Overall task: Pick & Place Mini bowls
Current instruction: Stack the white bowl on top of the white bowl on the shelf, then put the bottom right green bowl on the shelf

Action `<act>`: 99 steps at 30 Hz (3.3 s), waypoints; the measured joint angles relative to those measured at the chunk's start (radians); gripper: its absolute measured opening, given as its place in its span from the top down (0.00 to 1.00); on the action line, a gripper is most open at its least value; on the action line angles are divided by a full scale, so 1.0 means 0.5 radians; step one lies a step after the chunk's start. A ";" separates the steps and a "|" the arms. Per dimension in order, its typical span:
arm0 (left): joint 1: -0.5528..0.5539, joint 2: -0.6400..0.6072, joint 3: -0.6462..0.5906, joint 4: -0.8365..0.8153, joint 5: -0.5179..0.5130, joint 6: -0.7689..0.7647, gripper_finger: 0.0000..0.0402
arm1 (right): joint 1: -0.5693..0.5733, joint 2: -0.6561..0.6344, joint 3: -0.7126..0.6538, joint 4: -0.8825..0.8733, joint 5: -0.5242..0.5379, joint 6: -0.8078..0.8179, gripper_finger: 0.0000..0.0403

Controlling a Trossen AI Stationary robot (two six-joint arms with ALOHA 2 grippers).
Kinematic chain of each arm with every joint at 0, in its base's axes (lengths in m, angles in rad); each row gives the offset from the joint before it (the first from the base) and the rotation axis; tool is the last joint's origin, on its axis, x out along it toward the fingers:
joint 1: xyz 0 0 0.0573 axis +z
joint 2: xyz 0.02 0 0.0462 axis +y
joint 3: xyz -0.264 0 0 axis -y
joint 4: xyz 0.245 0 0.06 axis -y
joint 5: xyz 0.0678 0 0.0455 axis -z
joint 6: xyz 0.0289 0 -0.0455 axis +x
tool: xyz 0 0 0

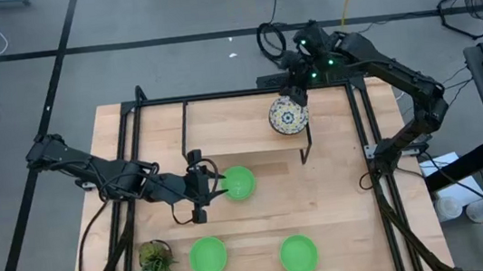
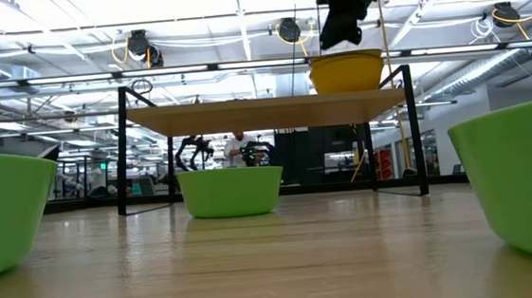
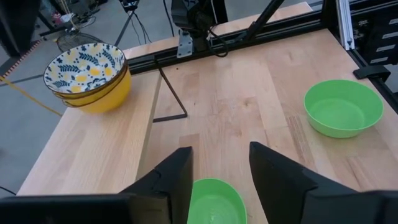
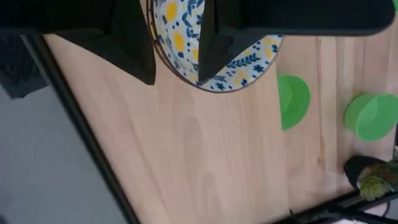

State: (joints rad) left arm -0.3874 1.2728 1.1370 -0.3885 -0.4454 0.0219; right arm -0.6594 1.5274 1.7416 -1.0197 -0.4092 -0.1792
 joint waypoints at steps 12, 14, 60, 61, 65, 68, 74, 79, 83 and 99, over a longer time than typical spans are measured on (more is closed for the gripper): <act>0.000 0.001 0.000 -0.001 0.001 -0.001 0.56 | 0.012 -0.506 -0.319 0.239 -0.090 -0.238 0.87; -0.001 0.001 0.000 -0.001 0.001 -0.001 0.57 | 0.014 -0.653 -0.549 0.508 -0.104 -0.261 0.96; 0.000 0.001 0.000 0.008 0.001 0.018 0.62 | 0.108 -1.213 -2.353 3.086 -0.583 0.531 1.00; 0.000 0.001 0.000 0.009 0.001 0.018 0.62 | 0.143 -1.213 -2.353 3.028 -0.542 0.465 1.00; 0.000 0.001 0.000 0.008 0.002 0.008 0.61 | 0.214 -1.207 -2.353 2.816 -0.216 0.231 1.00; 0.000 0.001 0.000 0.009 0.002 0.006 0.59 | 0.214 -1.188 -2.353 2.726 -0.126 0.199 1.00; 0.000 0.001 -0.001 0.009 0.002 0.006 0.56 | 0.216 -1.199 -2.353 2.763 -0.124 0.161 1.00; 0.000 0.001 0.000 0.104 0.002 0.005 0.54 | 0.239 -1.342 -2.292 2.882 -0.142 0.285 1.00; 0.000 0.001 0.000 0.215 0.002 0.008 0.56 | 0.308 -1.493 -2.267 2.879 -0.320 0.444 1.00; 0.005 0.021 -0.001 0.360 0.002 0.123 0.61 | 1.022 -1.754 -2.740 3.208 -0.810 0.808 1.00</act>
State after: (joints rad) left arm -0.3847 1.2831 1.1366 -0.2083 -0.4442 0.0832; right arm -0.1486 0.6502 0.3715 0.5841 -0.8144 0.2247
